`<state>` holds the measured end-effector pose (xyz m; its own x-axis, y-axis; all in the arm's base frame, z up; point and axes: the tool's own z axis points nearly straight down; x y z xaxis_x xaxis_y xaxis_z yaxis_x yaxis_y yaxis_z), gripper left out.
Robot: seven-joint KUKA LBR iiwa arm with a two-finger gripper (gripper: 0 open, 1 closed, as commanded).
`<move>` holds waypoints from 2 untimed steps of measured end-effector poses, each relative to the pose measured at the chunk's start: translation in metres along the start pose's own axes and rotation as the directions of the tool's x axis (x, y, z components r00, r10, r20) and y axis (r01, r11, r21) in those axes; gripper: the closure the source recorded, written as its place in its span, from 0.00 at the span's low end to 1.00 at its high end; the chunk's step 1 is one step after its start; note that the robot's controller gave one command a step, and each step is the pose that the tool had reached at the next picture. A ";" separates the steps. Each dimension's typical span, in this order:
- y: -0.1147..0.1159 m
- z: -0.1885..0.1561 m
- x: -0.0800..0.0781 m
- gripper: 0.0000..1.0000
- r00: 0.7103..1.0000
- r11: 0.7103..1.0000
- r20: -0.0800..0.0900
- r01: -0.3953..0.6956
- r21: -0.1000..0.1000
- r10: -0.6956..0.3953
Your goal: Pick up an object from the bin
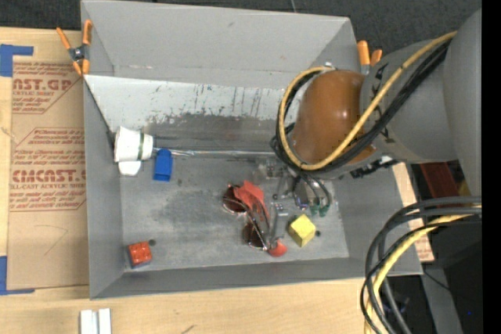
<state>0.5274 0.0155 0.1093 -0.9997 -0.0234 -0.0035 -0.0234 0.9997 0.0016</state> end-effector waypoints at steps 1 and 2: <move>0.004 0.022 0.009 0.00 0.999 0.999 0.002 0.049 0.001 -0.049; 0.029 0.040 -0.002 1.00 0.921 0.921 0.002 0.390 -0.001 -0.390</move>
Offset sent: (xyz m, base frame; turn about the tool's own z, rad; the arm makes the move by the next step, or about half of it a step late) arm 0.0014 0.0278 -0.0393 -0.4011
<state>0.5289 0.0443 0.0697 -0.9115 -0.4113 -0.0057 -0.4114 0.9115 0.0010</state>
